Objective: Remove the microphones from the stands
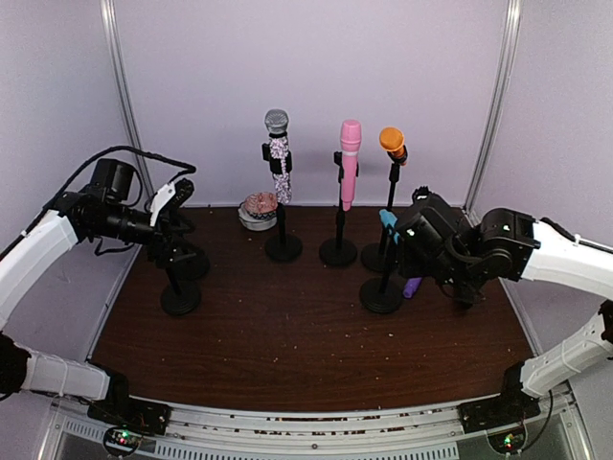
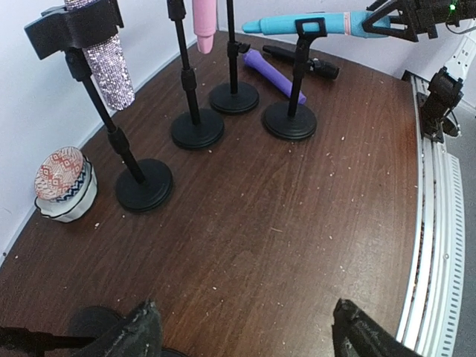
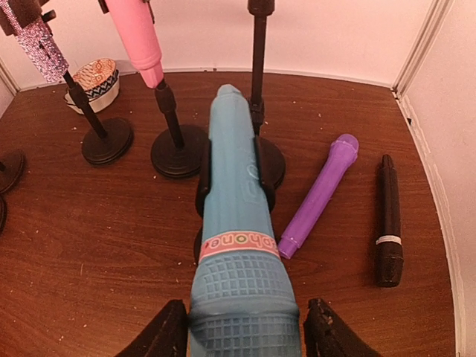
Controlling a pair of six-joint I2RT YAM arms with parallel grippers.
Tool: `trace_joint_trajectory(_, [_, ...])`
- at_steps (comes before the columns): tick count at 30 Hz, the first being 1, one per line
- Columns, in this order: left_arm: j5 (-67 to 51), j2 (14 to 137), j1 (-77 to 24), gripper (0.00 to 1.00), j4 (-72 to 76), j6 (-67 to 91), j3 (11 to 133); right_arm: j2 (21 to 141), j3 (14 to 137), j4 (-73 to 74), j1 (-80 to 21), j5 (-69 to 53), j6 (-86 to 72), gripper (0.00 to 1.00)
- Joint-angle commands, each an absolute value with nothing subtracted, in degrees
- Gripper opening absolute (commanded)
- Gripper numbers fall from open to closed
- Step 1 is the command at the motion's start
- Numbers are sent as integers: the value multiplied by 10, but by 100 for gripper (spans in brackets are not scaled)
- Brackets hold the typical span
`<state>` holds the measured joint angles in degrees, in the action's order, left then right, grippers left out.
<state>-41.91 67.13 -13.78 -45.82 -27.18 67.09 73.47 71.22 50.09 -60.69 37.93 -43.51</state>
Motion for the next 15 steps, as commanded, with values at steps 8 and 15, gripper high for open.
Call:
trace_joint_trajectory(8, [-400, 727, -216, 84, -406, -202, 734, 687, 679, 462, -556, 288, -389, 56])
trace_joint_trajectory(15, [-396, 744, -236, 85, -406, -191, 755, 696, 686, 464, -512, 218, -360, 55])
